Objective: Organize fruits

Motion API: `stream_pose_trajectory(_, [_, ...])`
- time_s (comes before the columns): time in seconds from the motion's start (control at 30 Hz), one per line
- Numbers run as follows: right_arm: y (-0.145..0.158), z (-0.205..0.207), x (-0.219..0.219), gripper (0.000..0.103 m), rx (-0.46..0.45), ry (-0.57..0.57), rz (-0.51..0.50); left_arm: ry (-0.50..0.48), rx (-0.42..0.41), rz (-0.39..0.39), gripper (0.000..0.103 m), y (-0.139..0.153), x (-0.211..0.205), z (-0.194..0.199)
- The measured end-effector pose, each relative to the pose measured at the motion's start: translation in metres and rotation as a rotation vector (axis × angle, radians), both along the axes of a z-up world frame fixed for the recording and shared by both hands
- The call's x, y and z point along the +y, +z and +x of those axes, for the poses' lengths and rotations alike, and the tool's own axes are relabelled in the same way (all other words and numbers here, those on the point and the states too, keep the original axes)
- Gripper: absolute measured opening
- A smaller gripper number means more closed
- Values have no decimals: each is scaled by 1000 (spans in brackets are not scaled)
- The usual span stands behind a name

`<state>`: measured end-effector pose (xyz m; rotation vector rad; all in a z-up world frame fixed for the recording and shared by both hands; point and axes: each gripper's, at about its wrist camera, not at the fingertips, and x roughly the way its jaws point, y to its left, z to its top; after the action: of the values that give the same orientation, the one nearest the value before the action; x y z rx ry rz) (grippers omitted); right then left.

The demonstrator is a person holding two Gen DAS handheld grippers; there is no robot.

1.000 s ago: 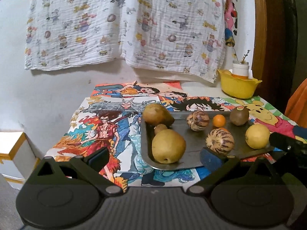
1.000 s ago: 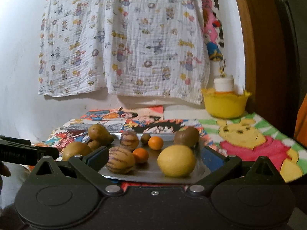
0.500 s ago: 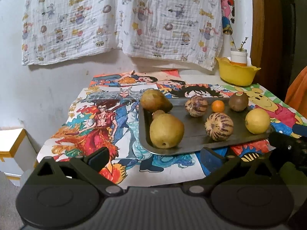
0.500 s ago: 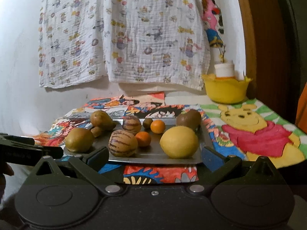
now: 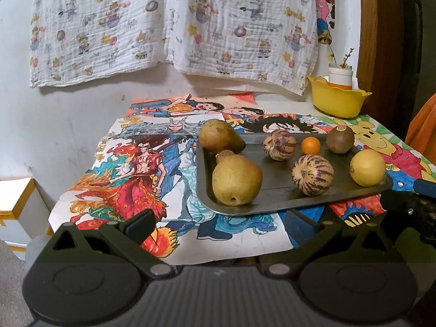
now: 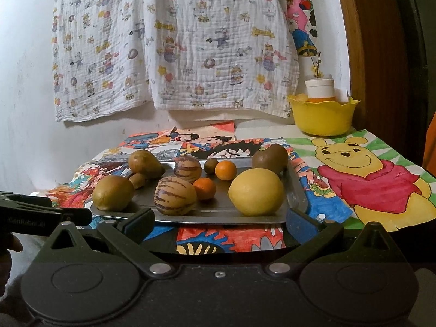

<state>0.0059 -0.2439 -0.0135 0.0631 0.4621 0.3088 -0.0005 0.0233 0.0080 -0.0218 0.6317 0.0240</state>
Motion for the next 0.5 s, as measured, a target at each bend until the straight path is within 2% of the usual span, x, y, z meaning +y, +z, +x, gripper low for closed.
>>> stream_pose_trajectory(0.5, [0, 1, 0, 102, 1, 7, -6, 2, 6, 0, 103, -2, -1, -1])
